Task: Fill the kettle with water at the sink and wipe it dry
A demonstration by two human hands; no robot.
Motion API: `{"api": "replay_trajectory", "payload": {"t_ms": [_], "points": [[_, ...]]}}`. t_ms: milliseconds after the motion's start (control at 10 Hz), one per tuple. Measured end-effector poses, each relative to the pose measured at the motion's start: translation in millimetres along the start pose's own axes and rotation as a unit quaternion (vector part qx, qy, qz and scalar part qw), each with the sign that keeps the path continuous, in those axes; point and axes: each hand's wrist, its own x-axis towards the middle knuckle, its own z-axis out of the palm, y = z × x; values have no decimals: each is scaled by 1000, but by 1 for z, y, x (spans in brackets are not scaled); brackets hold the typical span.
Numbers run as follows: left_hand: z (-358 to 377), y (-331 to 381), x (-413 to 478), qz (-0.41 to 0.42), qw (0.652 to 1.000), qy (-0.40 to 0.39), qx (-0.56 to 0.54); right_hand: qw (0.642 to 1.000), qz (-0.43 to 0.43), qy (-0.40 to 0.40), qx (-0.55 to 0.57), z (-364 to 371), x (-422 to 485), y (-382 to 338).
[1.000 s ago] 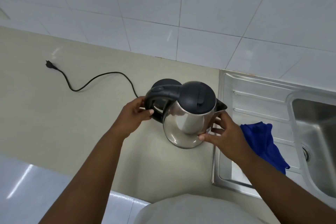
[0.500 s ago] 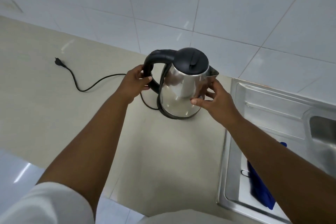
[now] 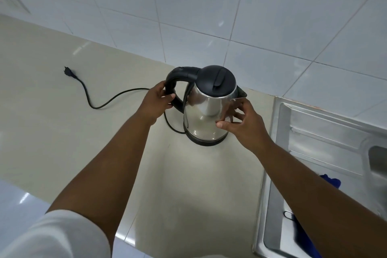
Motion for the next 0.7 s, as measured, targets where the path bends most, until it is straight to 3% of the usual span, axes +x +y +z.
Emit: {"api": "replay_trajectory", "payload": {"t_ms": [500, 700], "points": [[-7, 10, 30, 2, 1000, 26, -2, 1000, -14, -1, -13, 5, 35, -3], [-5, 2, 19, -17, 998, 30, 56, 997, 5, -28, -67, 3, 31, 13]]}}
